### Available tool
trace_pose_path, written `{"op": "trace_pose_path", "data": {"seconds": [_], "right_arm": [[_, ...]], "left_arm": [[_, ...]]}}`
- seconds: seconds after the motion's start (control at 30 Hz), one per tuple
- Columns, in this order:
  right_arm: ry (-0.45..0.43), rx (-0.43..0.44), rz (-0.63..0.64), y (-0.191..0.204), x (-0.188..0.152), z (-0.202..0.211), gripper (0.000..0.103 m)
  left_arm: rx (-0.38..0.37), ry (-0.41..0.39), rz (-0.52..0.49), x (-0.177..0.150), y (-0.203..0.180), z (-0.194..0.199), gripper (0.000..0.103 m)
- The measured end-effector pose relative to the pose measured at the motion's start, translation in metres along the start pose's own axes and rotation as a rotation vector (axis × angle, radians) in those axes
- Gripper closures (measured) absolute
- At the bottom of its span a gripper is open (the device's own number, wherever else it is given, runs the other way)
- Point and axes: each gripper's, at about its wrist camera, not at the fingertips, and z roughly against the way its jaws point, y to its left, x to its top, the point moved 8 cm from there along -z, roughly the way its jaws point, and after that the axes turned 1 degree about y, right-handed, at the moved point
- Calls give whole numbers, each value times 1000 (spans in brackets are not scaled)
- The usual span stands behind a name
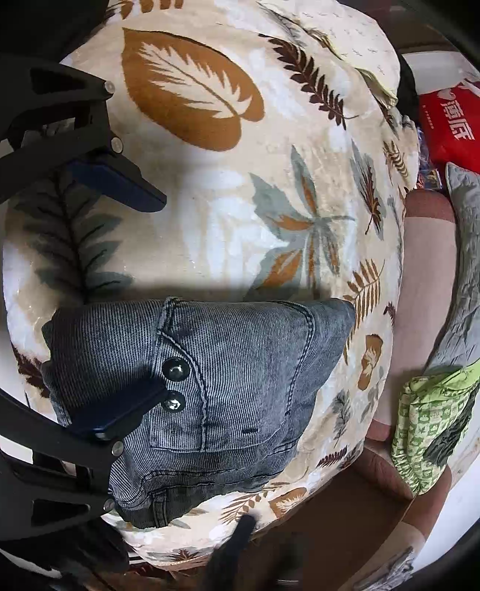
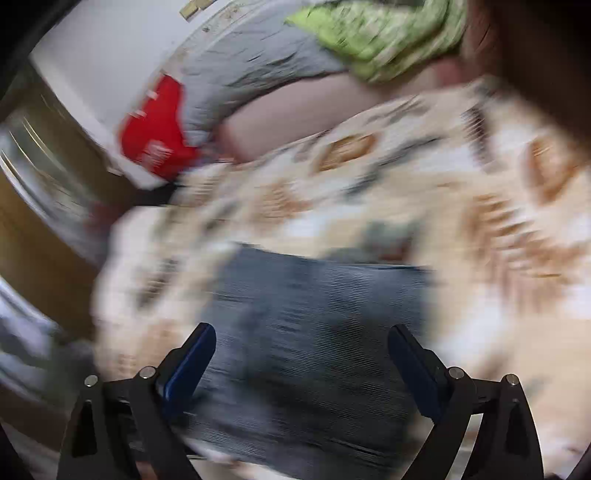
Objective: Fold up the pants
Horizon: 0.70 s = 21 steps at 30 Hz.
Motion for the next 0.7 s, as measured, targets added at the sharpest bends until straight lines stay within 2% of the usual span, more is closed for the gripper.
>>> {"op": "trace_pose_path", "data": {"seconds": [0.03, 0.1, 0.2, 0.23, 0.27, 0.37, 0.43, 0.5, 0.63, 0.7], "right_arm": [[24, 78, -34, 4, 5, -10, 8], [80, 152, -85, 2, 13, -36, 8], [178, 126, -193, -32, 6, -79, 12], [148, 151, -232, -35, 6, -77, 13], [137, 151, -214, -29, 6, -70, 13], [109, 85, -149, -18, 0, -45, 13], [99, 71, -106, -16, -8, -27, 13], [98, 38, -119, -27, -20, -13, 12], [106, 104, -212, -40, -44, 5, 12], [113, 105, -207, -41, -52, 6, 12]], "left_arm": [[-2, 2, -2, 0, 0, 0, 10], [-5, 6, -3, 0, 0, -1, 10], [-12, 11, -9, 0, 0, -2, 10], [-10, 9, -16, 0, 0, -2, 10], [-11, 6, -21, 0, 0, -2, 10], [-14, 10, -8, 0, 0, -2, 9], [-16, 7, -5, 0, 0, -1, 9], [-14, 6, -7, 0, 0, -1, 9], [-14, 8, -3, -1, 0, 0, 9], [-10, 8, -6, -1, 0, 0, 9]]}}
